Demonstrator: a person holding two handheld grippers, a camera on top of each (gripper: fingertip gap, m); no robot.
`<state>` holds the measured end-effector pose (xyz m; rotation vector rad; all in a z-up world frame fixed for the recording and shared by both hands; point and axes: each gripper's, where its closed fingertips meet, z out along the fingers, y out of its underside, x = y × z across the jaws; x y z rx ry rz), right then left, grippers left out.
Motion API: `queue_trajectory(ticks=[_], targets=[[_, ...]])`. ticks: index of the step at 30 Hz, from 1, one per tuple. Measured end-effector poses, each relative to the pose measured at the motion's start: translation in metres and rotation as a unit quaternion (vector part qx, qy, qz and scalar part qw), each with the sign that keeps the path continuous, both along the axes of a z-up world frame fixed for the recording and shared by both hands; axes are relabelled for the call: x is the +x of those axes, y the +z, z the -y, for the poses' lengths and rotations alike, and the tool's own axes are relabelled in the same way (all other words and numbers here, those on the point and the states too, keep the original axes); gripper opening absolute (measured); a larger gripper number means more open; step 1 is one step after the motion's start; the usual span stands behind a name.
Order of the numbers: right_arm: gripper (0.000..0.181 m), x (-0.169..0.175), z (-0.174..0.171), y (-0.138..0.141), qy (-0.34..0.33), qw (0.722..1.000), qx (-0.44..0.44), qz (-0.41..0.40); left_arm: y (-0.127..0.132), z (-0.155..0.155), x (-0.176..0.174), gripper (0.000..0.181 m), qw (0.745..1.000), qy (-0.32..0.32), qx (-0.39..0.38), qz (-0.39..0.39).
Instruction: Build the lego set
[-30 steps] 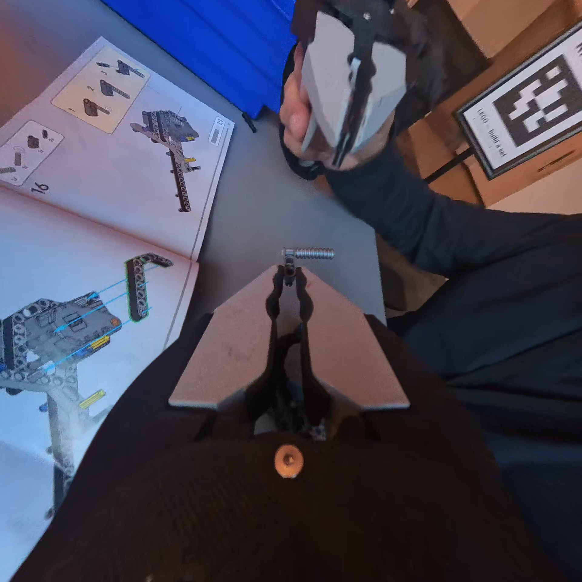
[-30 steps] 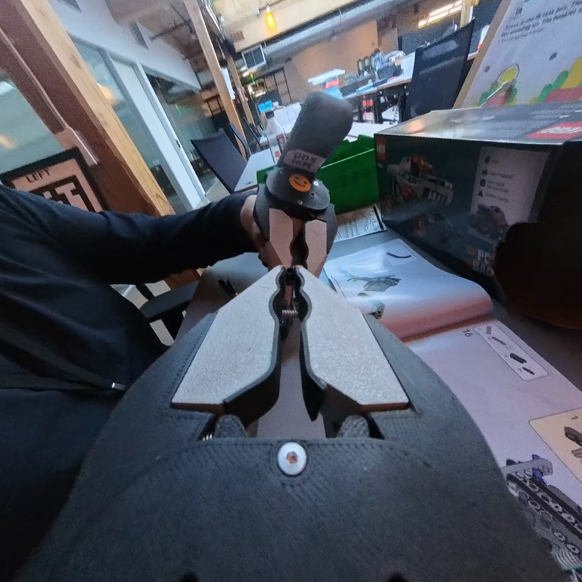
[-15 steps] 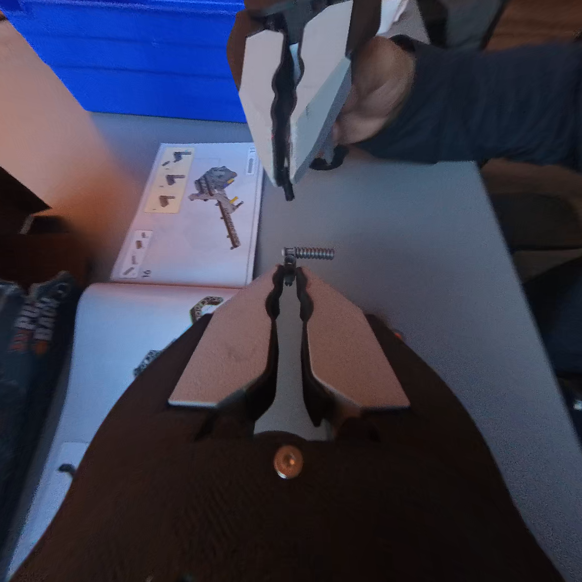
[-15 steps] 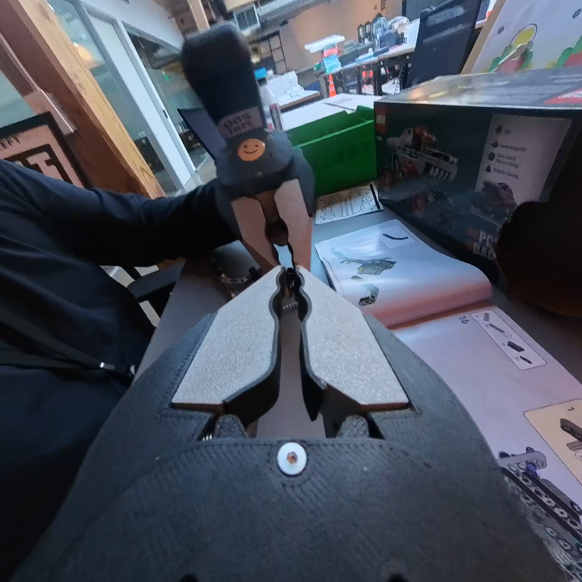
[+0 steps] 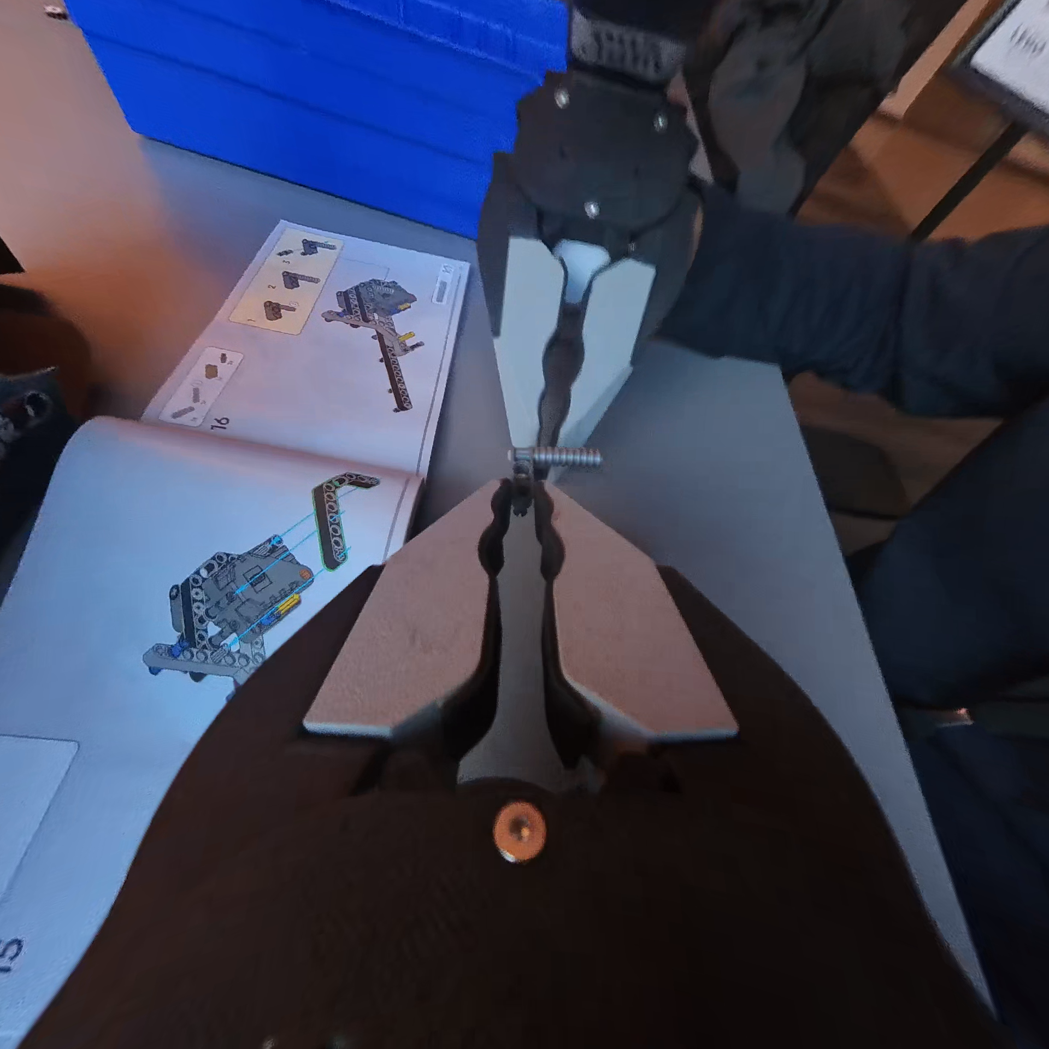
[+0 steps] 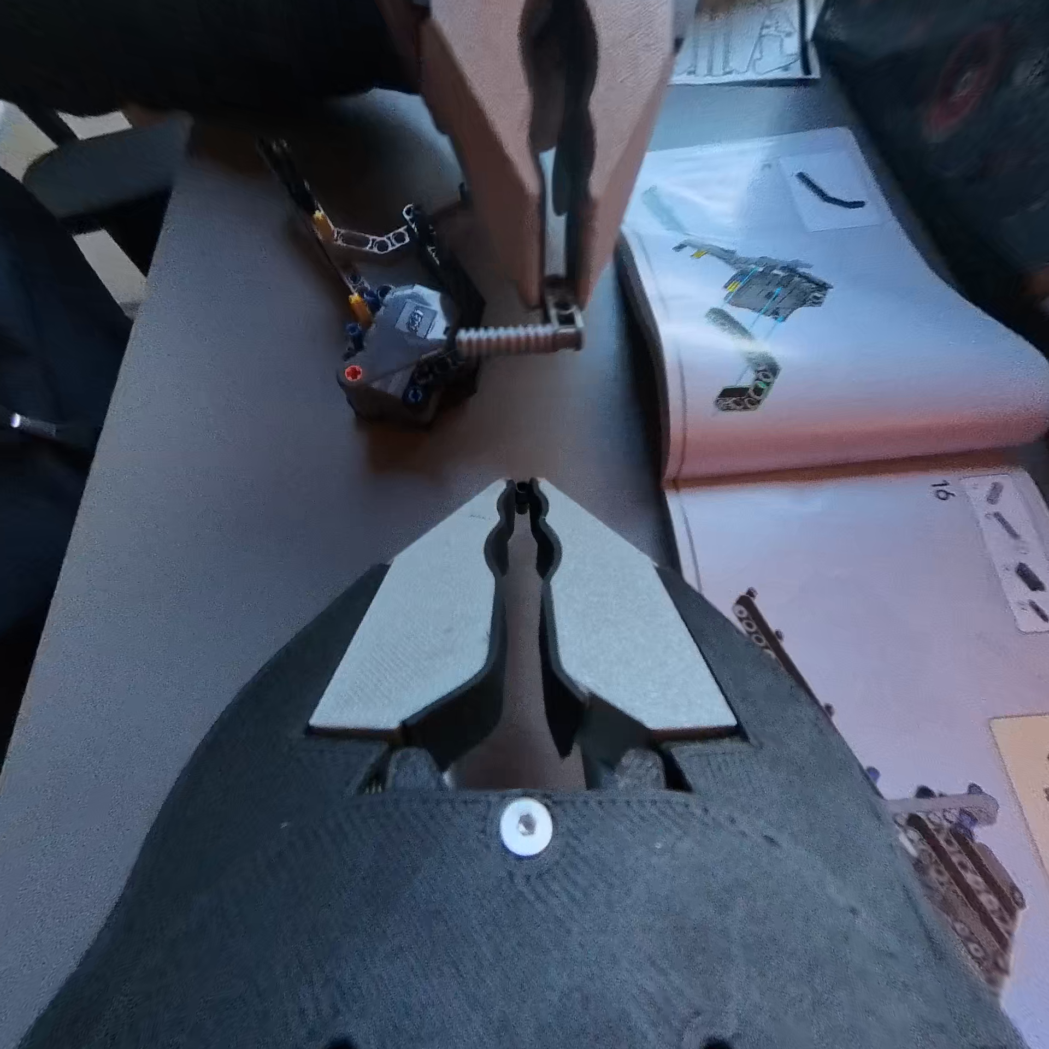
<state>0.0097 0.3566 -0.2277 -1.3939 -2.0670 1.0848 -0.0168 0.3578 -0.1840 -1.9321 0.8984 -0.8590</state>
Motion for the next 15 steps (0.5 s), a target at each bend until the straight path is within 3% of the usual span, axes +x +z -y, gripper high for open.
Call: queue_trajectory(ticks=[4,15], targets=[[0.002,0.001,0.001,-0.006,0.007,1.000,0.003,0.007,-0.004,-0.006,-0.008,0.006,1.000,0.023,-0.013,0.010],[0.006,0.007,-0.004,-0.018,0.016,0.999,0.035,0.033,-0.016,-0.001,-0.001,0.006,1.000,0.010,-0.020,-0.013]])
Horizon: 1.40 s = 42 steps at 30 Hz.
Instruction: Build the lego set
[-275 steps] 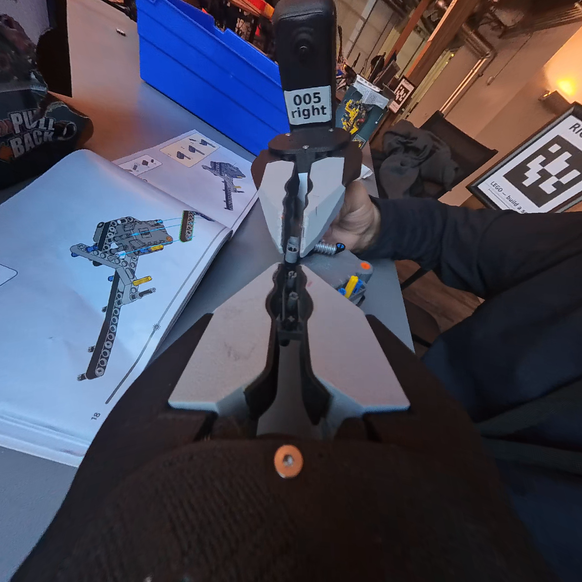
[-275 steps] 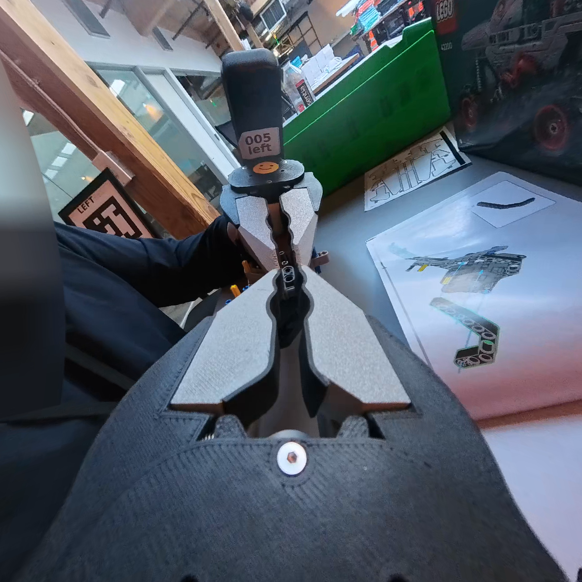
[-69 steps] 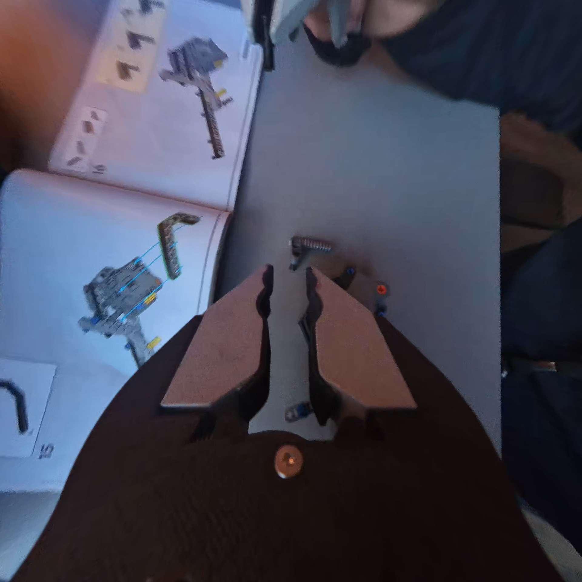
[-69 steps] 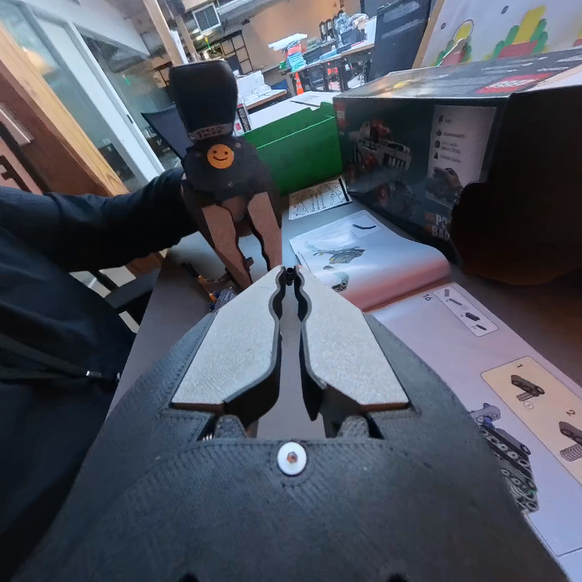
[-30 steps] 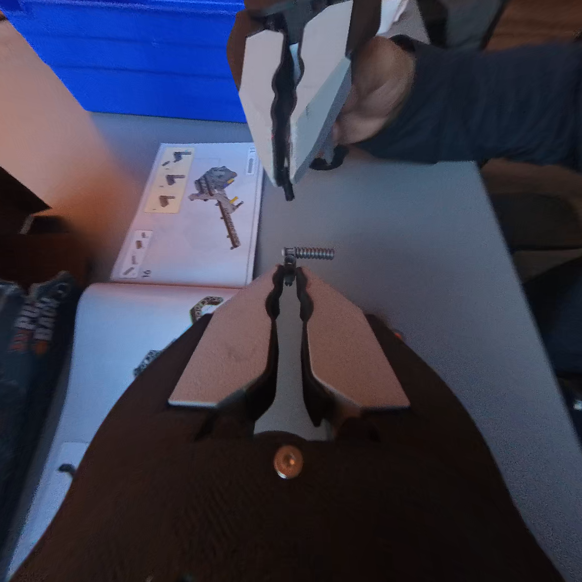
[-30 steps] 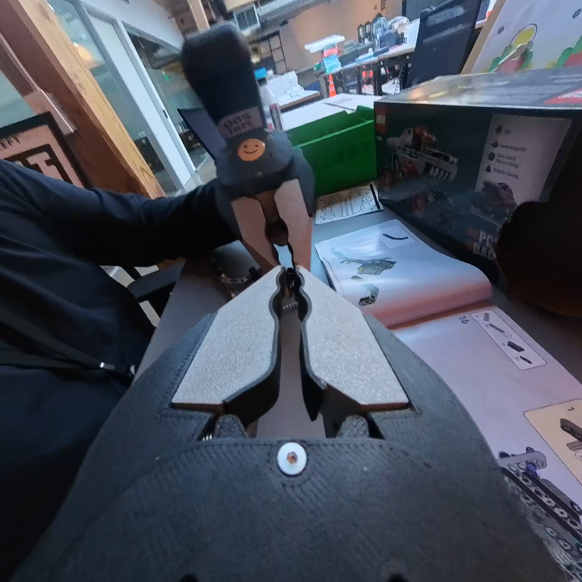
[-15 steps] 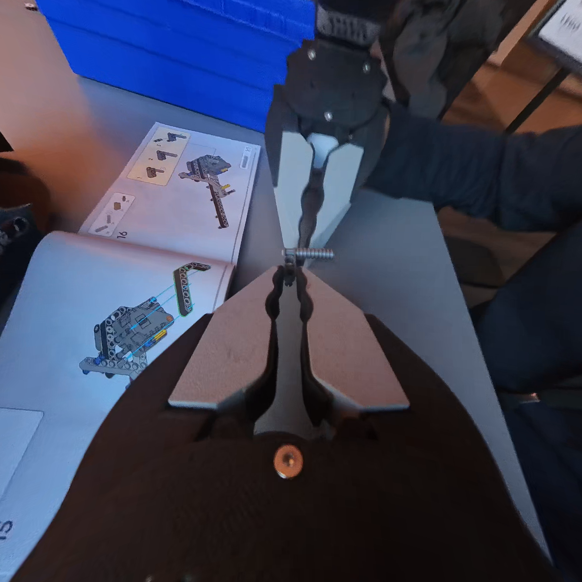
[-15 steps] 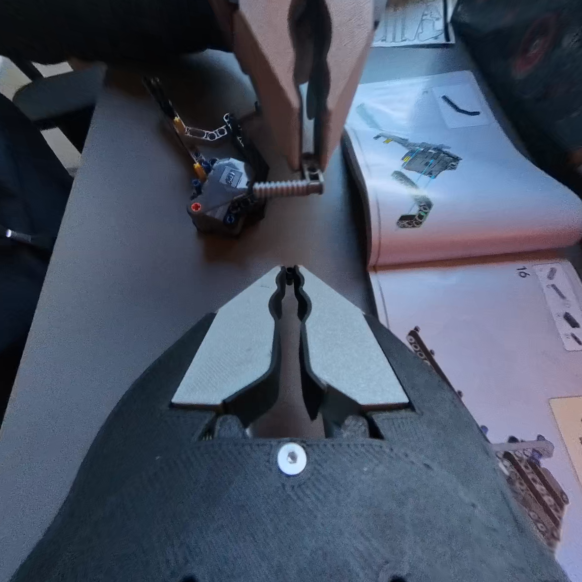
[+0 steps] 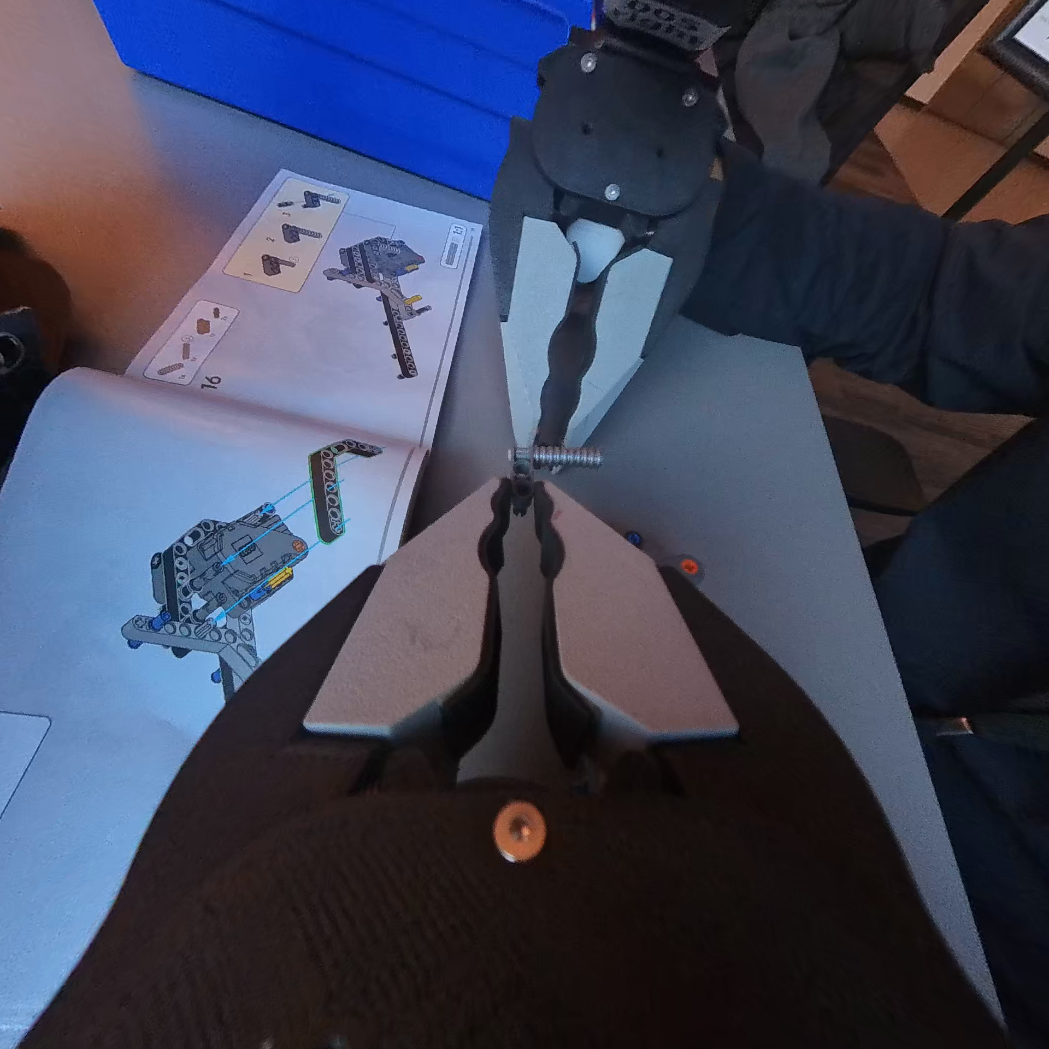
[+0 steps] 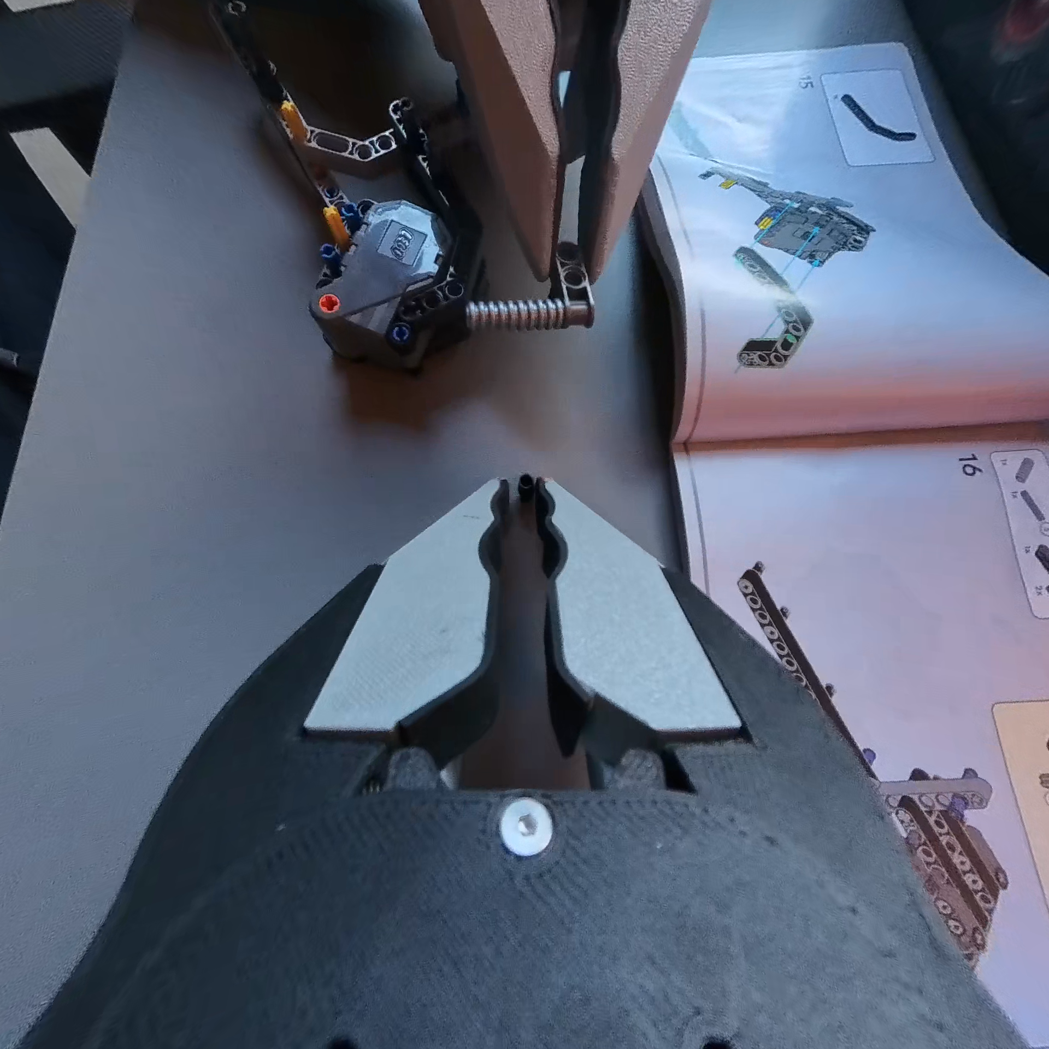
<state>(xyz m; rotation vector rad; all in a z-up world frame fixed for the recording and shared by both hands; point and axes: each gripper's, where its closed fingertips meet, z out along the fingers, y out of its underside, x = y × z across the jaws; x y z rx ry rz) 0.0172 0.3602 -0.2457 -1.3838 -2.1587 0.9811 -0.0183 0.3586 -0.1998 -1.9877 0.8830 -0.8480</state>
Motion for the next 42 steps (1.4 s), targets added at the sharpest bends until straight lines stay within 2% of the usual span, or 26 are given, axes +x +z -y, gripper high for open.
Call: queue_trajectory(ticks=[6,10,14,16,18,22,26,28,31,33,38,42], targets=[[0.018,0.006,-0.007,0.007,-0.009,1.000,0.007,-0.004,0.001,0.000,0.001,0.006,1.000,0.000,0.001,0.001],[0.021,0.009,-0.017,0.033,-0.026,0.998,0.013,-0.052,0.000,0.001,0.005,0.006,1.000,0.005,-0.010,0.000],[0.020,0.007,-0.016,0.063,-0.035,0.993,-0.024,-0.113,-0.004,-0.006,0.008,0.006,0.997,0.040,-0.069,0.014],[0.020,0.005,-0.014,0.069,-0.034,0.991,-0.047,-0.125,0.002,-0.012,0.014,0.005,0.994,0.042,-0.092,0.033],[0.021,0.005,-0.015,0.067,-0.039,0.991,-0.053,-0.118,0.008,-0.014,0.023,0.005,0.996,0.022,-0.078,0.024],[0.019,0.013,-0.031,0.078,-0.069,0.988,-0.034,-0.136,0.010,-0.009,0.031,0.006,0.997,-0.006,-0.042,-0.059],[0.017,0.023,-0.043,0.103,-0.093,0.976,-0.044,-0.189,0.025,-0.012,0.033,0.005,0.998,-0.014,-0.029,-0.048],[0.017,0.028,-0.050,0.119,-0.106,0.966,-0.037,-0.232,0.034,-0.015,0.034,0.005,0.999,-0.014,-0.039,-0.015],[0.013,0.036,-0.062,0.142,-0.133,0.946,-0.044,-0.292,0.055,-0.024,0.037,0.006,0.992,-0.010,-0.082,0.090],[0.011,0.039,-0.073,0.154,-0.159,0.930,-0.062,-0.324,0.058,-0.032,0.037,0.005,0.982,0.000,-0.124,0.145],[0.015,0.042,-0.068,0.169,-0.145,0.913,-0.124,-0.361,0.077,-0.034,0.040,0.005,0.909,-0.034,-0.249,0.332],[0.016,0.033,-0.055,0.159,-0.124,0.926,-0.109,-0.338,0.073,-0.036,0.039,0.005,0.894,-0.035,-0.272,0.354]])
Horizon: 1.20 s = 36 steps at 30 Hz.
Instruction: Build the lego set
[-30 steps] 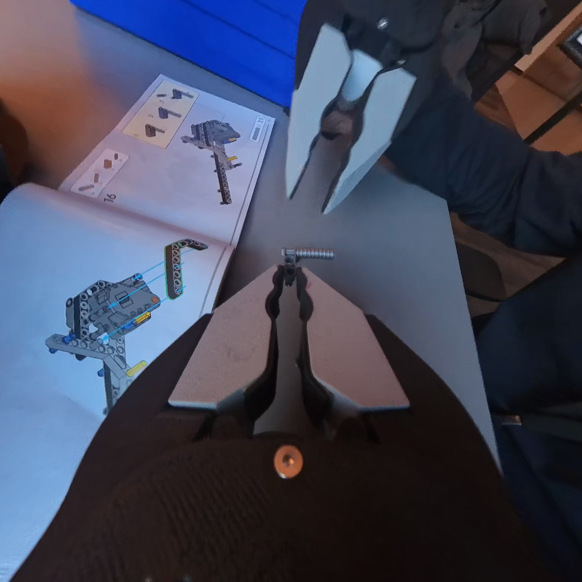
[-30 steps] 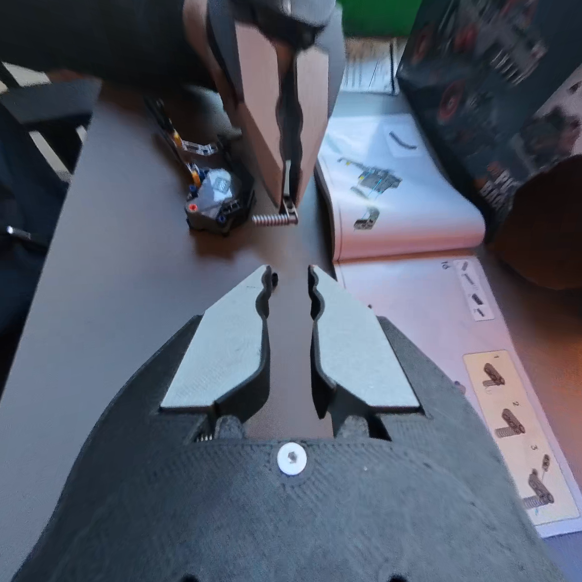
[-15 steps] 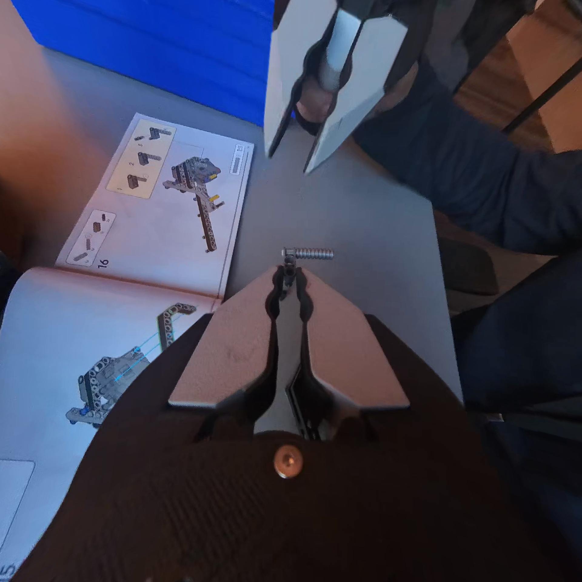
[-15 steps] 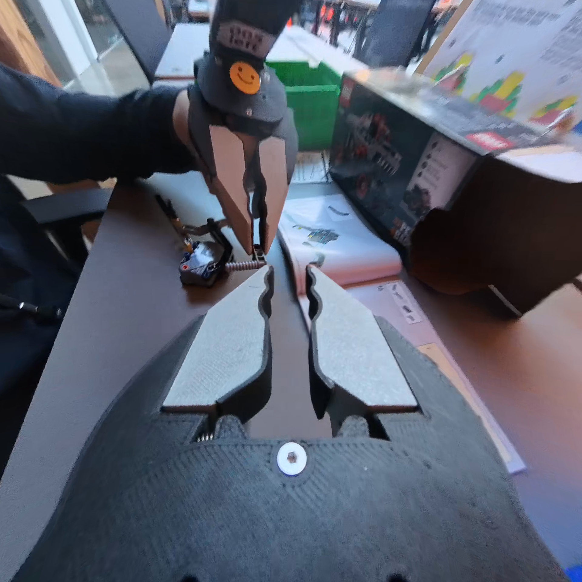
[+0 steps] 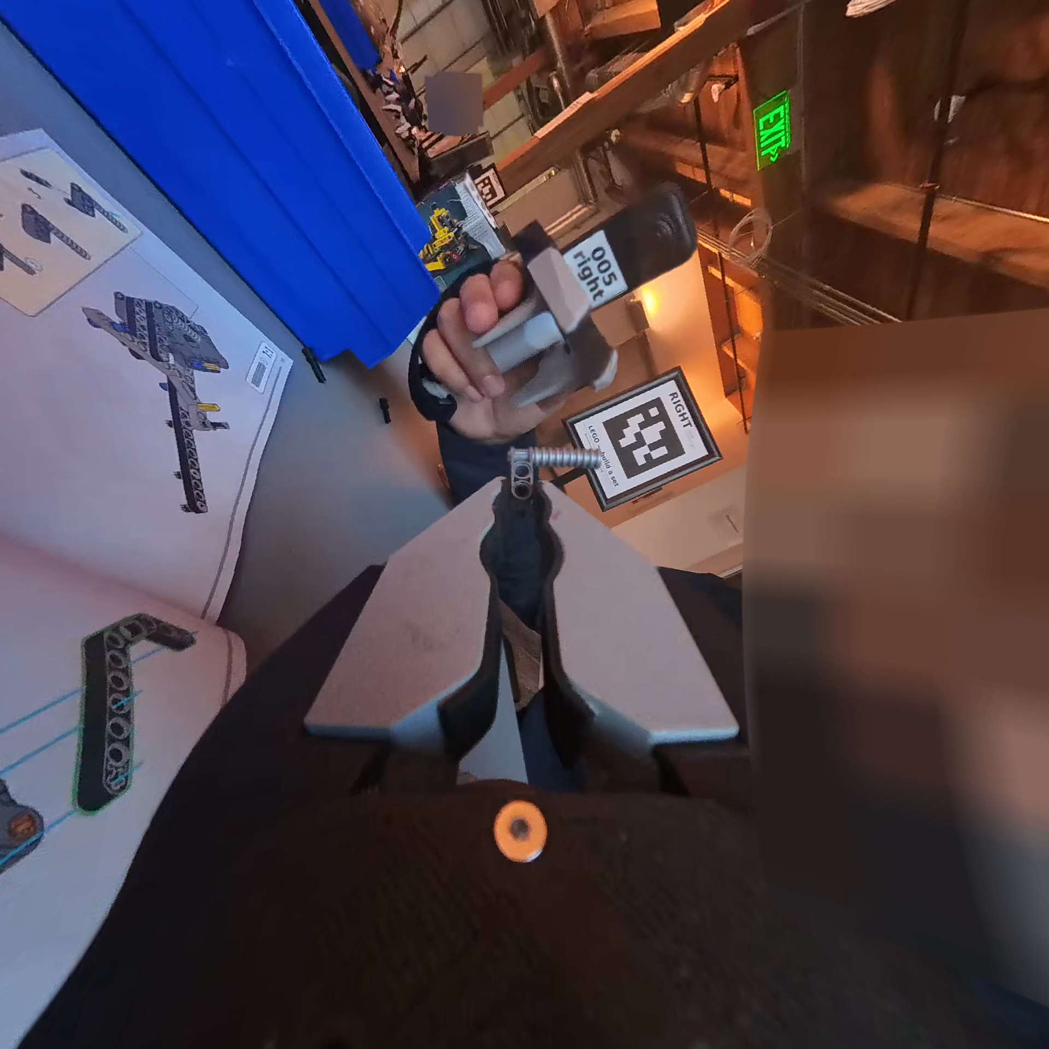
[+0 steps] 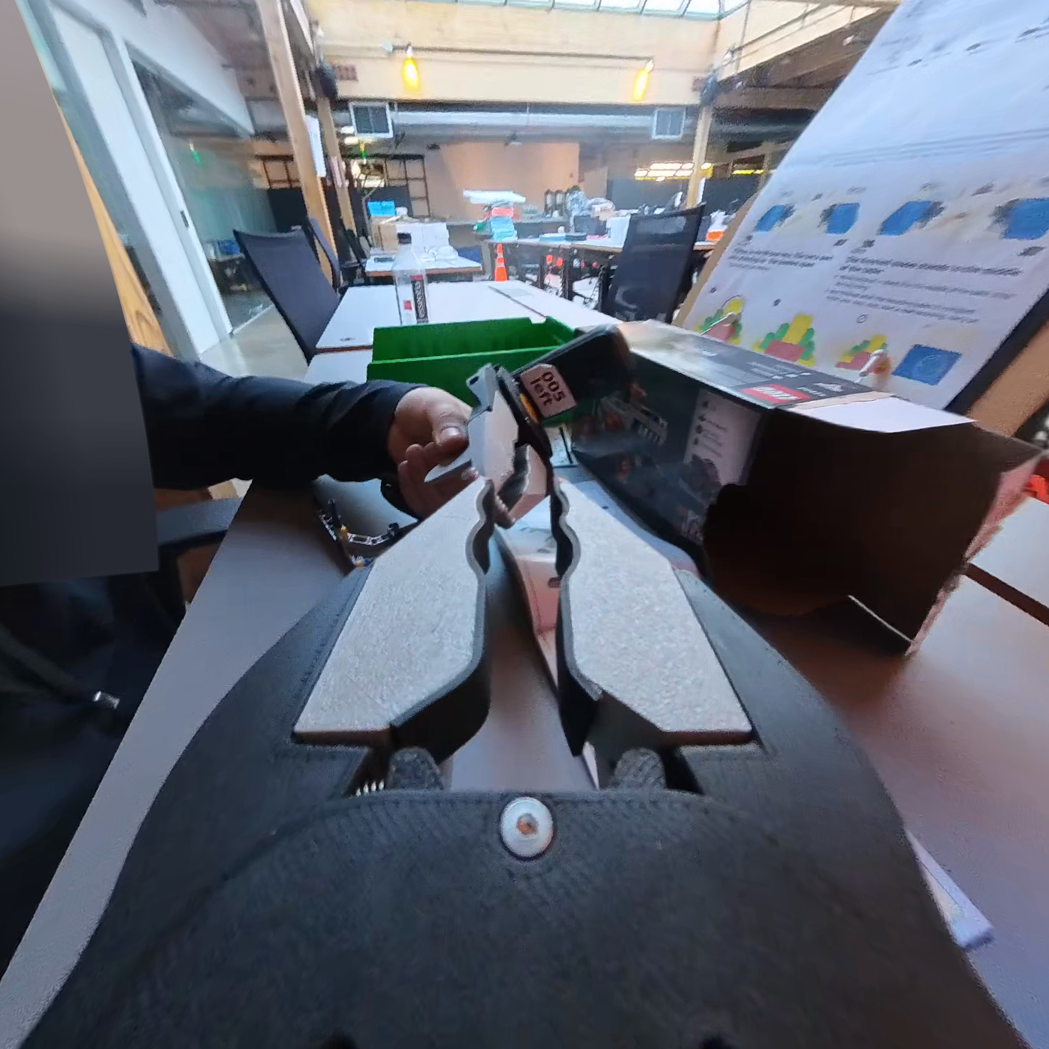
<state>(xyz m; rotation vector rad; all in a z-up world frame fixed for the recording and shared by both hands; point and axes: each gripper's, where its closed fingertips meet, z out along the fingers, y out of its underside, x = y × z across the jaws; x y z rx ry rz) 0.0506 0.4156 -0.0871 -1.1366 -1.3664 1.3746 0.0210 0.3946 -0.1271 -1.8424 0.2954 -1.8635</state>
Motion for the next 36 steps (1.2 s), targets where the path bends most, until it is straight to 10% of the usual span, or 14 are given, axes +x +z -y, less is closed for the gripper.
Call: queue_trajectory(ticks=[9,24,36], targets=[[0.019,-0.013,0.028,-0.019,0.051,0.997,0.034,0.043,-0.001,0.011,0.011,0.005,0.999,-0.024,0.023,-0.028],[0.008,-0.022,0.041,-0.112,0.099,0.952,-0.056,0.283,-0.068,0.014,0.013,0.005,0.925,-0.031,0.161,-0.342],[0.005,-0.025,0.045,-0.126,0.080,0.946,0.031,0.313,-0.080,0.019,0.013,0.006,0.907,-0.044,0.183,-0.377]])
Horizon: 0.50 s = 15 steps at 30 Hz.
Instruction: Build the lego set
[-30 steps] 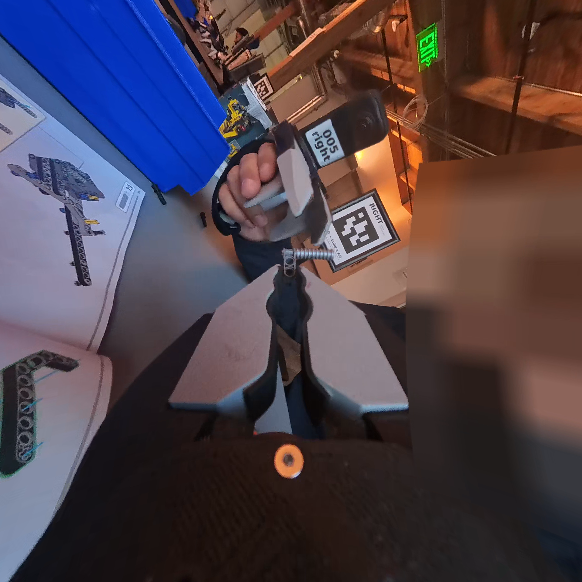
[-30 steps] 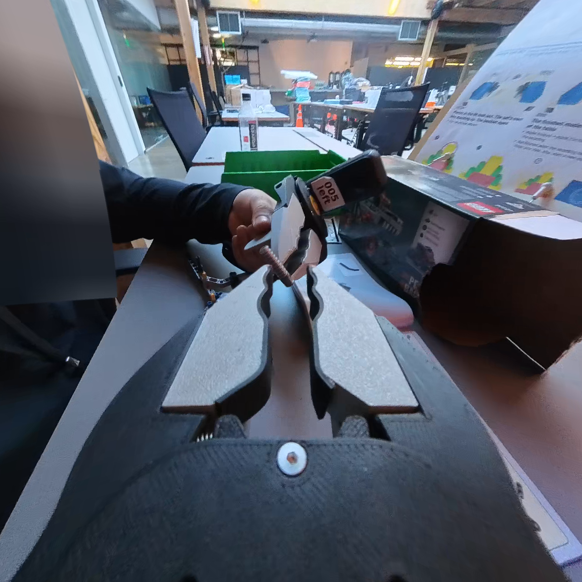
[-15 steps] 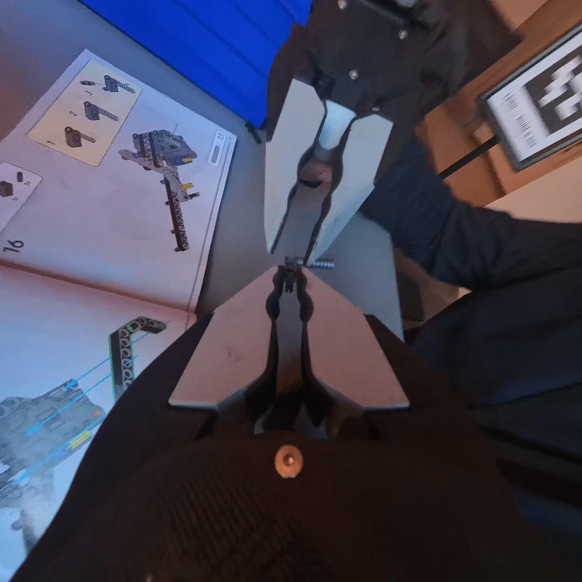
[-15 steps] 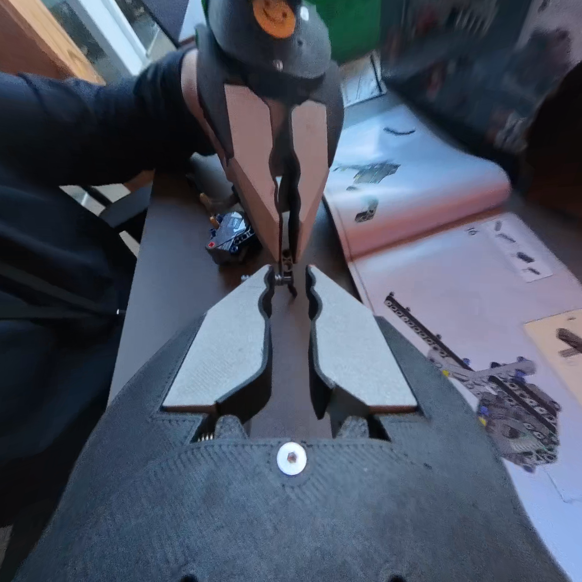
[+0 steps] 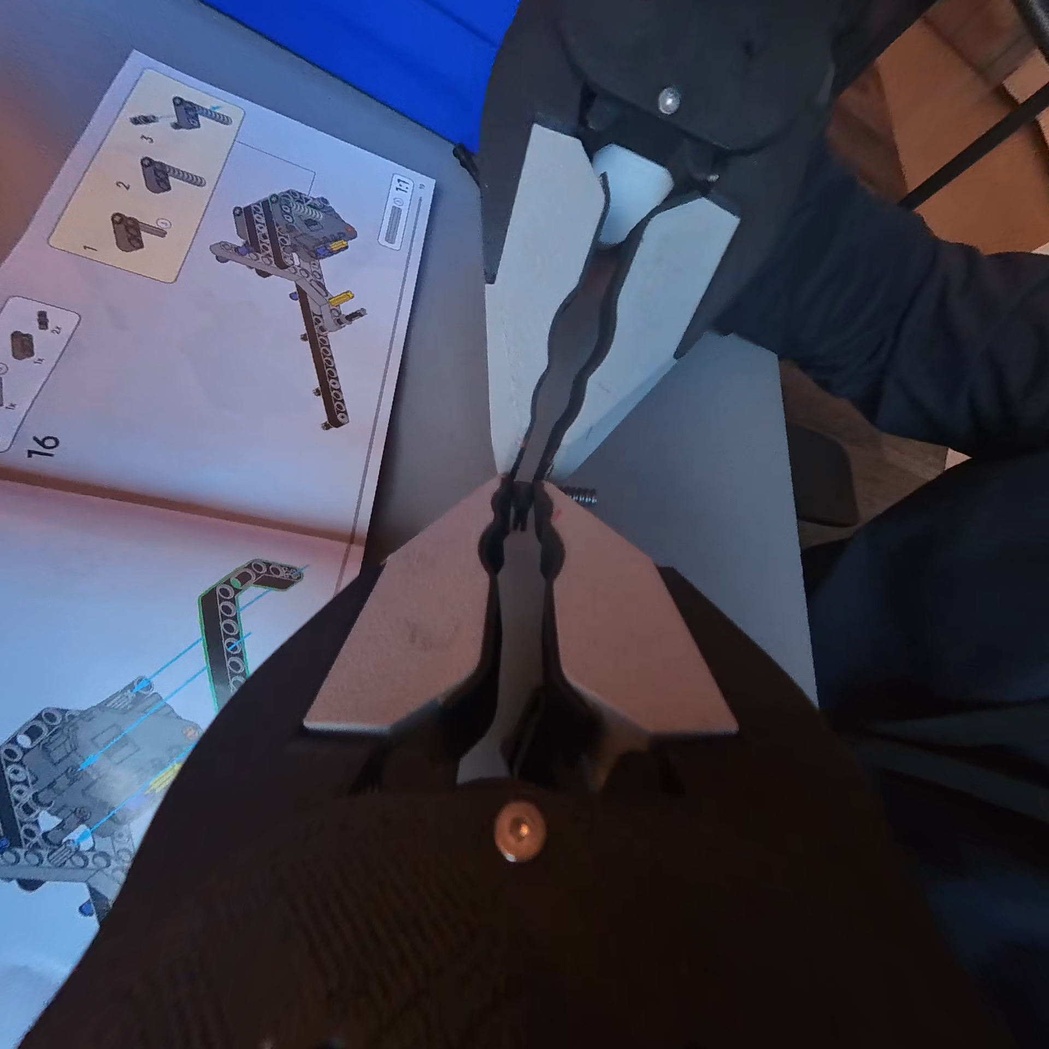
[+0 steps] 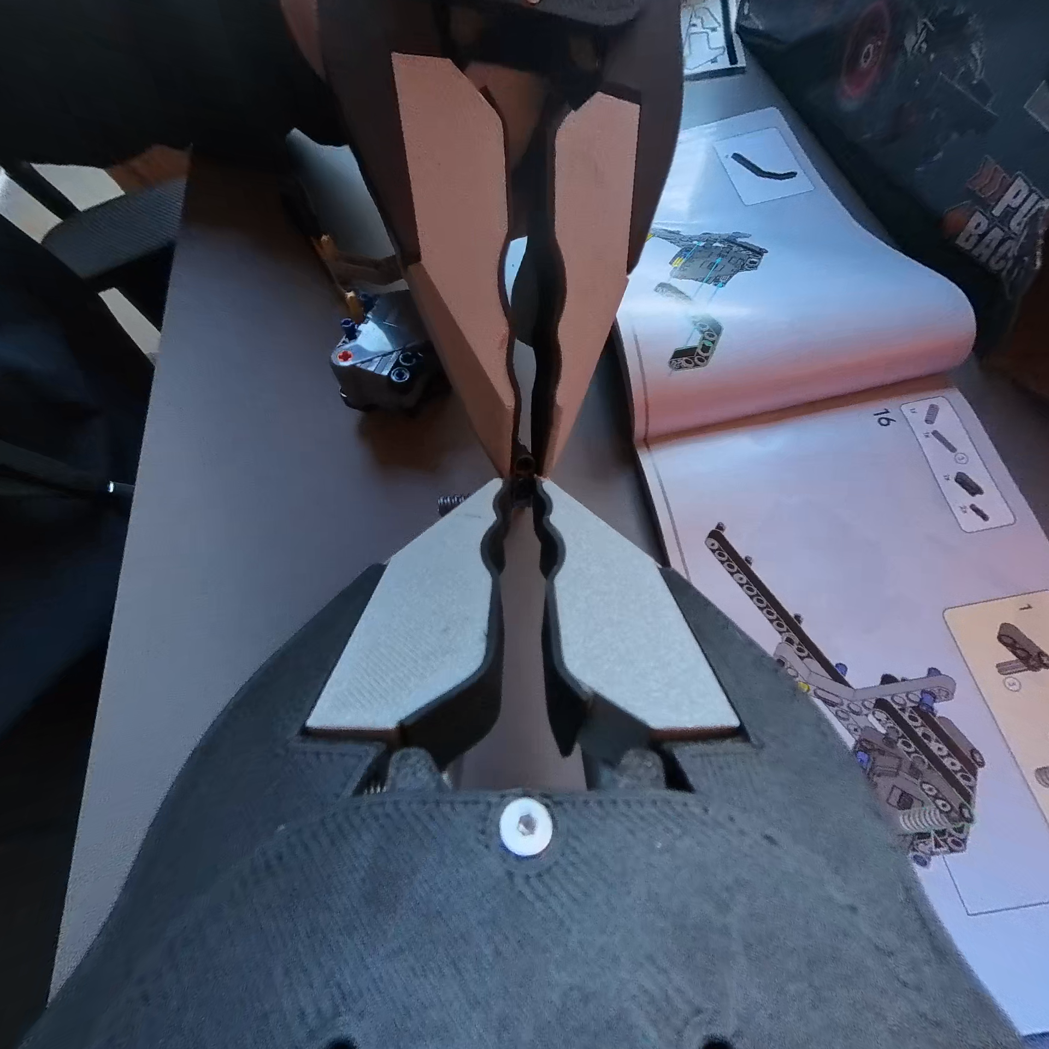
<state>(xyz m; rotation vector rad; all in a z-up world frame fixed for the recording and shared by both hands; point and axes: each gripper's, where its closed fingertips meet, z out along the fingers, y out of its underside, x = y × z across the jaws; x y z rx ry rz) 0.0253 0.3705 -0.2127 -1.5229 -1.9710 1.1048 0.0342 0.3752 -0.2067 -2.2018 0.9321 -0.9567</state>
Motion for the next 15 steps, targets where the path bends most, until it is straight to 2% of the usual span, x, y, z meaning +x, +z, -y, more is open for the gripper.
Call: queue_trajectory(ticks=[6,9,15], targets=[[0.005,-0.001,0.003,0.002,-0.001,1.000,0.000,0.001,0.001,0.003,-0.001,0.006,1.000,-0.013,0.001,0.006],[0.005,-0.001,0.004,0.000,0.000,1.000,0.014,0.008,-0.002,0.003,-0.008,0.017,1.000,-0.014,-0.001,-0.018],[0.004,0.000,0.008,0.000,0.002,0.999,0.038,0.018,0.001,0.008,-0.012,0.018,0.998,-0.035,0.017,-0.042]])
